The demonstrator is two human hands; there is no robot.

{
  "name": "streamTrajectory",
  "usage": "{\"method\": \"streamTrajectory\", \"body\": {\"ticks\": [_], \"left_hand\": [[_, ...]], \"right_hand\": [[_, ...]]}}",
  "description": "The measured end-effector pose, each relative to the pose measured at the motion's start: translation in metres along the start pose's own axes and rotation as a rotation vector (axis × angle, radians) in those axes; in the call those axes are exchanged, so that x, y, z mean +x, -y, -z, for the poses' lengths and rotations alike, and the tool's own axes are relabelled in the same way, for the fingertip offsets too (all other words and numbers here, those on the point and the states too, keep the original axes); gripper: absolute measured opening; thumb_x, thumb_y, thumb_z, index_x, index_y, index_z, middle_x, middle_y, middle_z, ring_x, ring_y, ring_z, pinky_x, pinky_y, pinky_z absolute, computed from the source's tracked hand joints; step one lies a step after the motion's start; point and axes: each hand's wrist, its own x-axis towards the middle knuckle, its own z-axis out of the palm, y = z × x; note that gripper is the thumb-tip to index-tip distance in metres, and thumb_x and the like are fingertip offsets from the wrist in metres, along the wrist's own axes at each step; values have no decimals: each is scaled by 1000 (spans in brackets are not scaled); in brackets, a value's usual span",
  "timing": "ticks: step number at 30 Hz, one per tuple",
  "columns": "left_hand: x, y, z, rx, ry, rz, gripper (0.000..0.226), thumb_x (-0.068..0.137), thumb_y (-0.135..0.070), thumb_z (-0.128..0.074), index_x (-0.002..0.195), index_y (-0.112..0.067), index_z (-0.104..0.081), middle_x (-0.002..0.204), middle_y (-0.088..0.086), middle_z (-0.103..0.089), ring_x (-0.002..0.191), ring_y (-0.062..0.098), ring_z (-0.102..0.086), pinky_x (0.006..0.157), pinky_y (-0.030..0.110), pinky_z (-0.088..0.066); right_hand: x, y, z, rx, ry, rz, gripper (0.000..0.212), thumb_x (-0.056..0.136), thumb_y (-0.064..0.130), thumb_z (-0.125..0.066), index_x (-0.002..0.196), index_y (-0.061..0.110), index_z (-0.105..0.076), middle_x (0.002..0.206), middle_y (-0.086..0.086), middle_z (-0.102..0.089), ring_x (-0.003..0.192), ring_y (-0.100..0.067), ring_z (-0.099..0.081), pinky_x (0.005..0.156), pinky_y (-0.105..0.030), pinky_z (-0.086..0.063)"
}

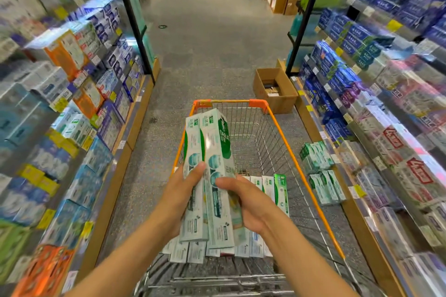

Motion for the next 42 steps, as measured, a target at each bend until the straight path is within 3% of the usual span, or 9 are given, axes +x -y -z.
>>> {"method": "streamTrajectory", "body": {"ticks": [10, 14, 19, 25, 31, 33, 35, 38, 42], "left_hand": [[3, 15, 52, 85, -280, 61, 30, 94, -34, -50, 122, -23, -55, 104, 10, -71, 88, 31, -70, 76, 48, -55], [-6, 33, 62, 109, -304, 110, 27, 95, -34, -49, 119, -25, -57, 102, 6, -73, 89, 30, -70, 83, 53, -53], [-16, 38, 61, 171, -300, 79, 59, 72, -58, -61, 125, -30, -54, 115, 0, -68, 103, 27, -65, 92, 55, -48], [-19, 41, 52, 264, -264, 33, 20, 87, -38, -51, 107, -41, -53, 106, -12, -68, 91, 0, -67, 81, 26, -54], [-22, 44, 41, 343, -247, 9, 16, 97, -28, -43, 102, -42, -48, 81, -33, -61, 72, -25, -56, 61, -1, -44], [-21, 44, 38, 379, -236, -1, 18, 95, -32, -43, 108, -40, -52, 91, -27, -68, 87, -12, -63, 75, 10, -51], [-18, 42, 35, 397, -230, -34, 26, 94, -35, -41, 115, -35, -55, 102, -17, -69, 97, -5, -63, 80, 13, -51], [-9, 45, 26, 386, -246, -79, 41, 92, -42, -36, 127, -28, -53, 119, -7, -64, 110, 3, -59, 95, 24, -47], [6, 43, 2, 296, -162, -33, 47, 99, -32, -32, 145, -21, -32, 143, -9, -38, 133, 10, -37, 114, 35, -27]], "right_hand": [[41, -12, 64, -133, -324, -161, 28, 86, 12, -66, 112, 10, -55, 85, -9, -71, 93, -34, -66, 83, -46, -54], [66, -47, 63, -409, -387, -292, 85, 72, 27, -79, 139, 2, -33, 132, -15, -53, 117, -31, -54, 98, -43, -47], [87, -84, 62, -597, -469, -284, 78, 90, 30, -59, 149, 7, -14, 150, -13, -29, 134, -31, -36, 102, -38, -38], [100, -106, 55, -869, -470, -361, 29, 87, 31, -65, 99, 18, -42, 88, -8, -49, 59, -11, -43, 46, -22, -38], [91, -91, 52, -1169, -440, -322, 47, 84, 40, -68, 59, 17, -36, 53, -1, -28, 42, -11, -24, 40, -23, -19], [82, -75, 39, -1203, -464, -279, 46, 87, 51, -59, 99, 7, -59, 61, -3, -44, 48, -13, -42, 45, -25, -31], [69, -52, 23, -974, -452, -187, 68, 90, 58, -47, 135, 7, -42, 94, -7, -63, 76, -20, -63, 63, -31, -50], [39, -18, -10, -553, -252, -104, 41, 92, 55, -44, 115, 22, -48, 100, 1, -61, 84, -25, -65, 69, -37, -57], [25, -2, -13, -855, -340, 76, 37, 84, 54, -60, 107, 26, -54, 92, 9, -61, 91, -18, -63, 81, -41, -55]]}}
